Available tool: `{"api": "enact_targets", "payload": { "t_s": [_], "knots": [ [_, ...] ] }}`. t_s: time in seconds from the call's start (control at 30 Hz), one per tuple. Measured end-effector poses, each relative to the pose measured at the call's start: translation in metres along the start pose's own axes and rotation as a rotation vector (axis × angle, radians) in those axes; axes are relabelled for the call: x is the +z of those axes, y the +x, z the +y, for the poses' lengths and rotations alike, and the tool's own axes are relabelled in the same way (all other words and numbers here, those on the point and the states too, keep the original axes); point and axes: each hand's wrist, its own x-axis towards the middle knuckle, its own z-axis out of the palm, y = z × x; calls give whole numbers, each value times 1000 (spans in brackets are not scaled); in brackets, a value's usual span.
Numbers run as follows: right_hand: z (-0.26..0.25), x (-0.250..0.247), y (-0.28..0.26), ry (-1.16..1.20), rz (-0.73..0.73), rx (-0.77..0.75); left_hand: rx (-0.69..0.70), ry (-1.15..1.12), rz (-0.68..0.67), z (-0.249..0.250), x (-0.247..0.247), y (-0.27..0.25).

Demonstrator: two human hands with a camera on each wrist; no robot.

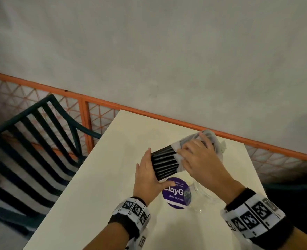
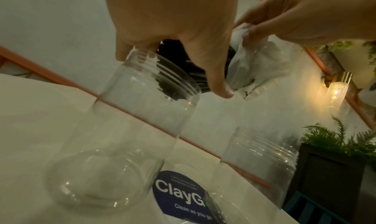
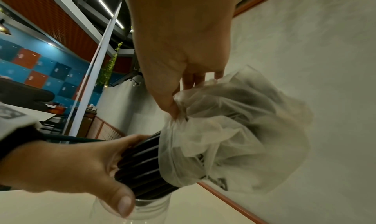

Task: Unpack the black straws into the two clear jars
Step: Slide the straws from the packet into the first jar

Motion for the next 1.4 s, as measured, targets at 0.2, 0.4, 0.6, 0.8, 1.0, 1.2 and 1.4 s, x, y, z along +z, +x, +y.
{"api": "enact_targets", "payload": {
  "t_s": [0.2, 0.4, 0.6, 0.8, 1.0, 1.2, 1.4],
  "knots": [
    [-9, 5, 16, -33, 97, -132, 58, 81, 57, -20, 7, 5],
    [-14, -4, 32, -85, 13, -267, 73, 200, 38, -27, 8, 0],
    [-47, -5, 38, -237, -140, -352, 26, 198, -102, -37, 4, 1],
    [-74, 12, 27, -277, -189, -420, -96, -46, 60, -18, -3, 7],
    [-58, 2, 29, -338, -292, -420, -61, -301, -229, -38, -45, 4],
    [-35, -17, 29, -434, -152, -315, -71, -204, -236, -21, -57, 10],
    [-13, -43, 35, -440, -86, -227, -53, -141, -276, -13, -56, 1]
  ]
}}
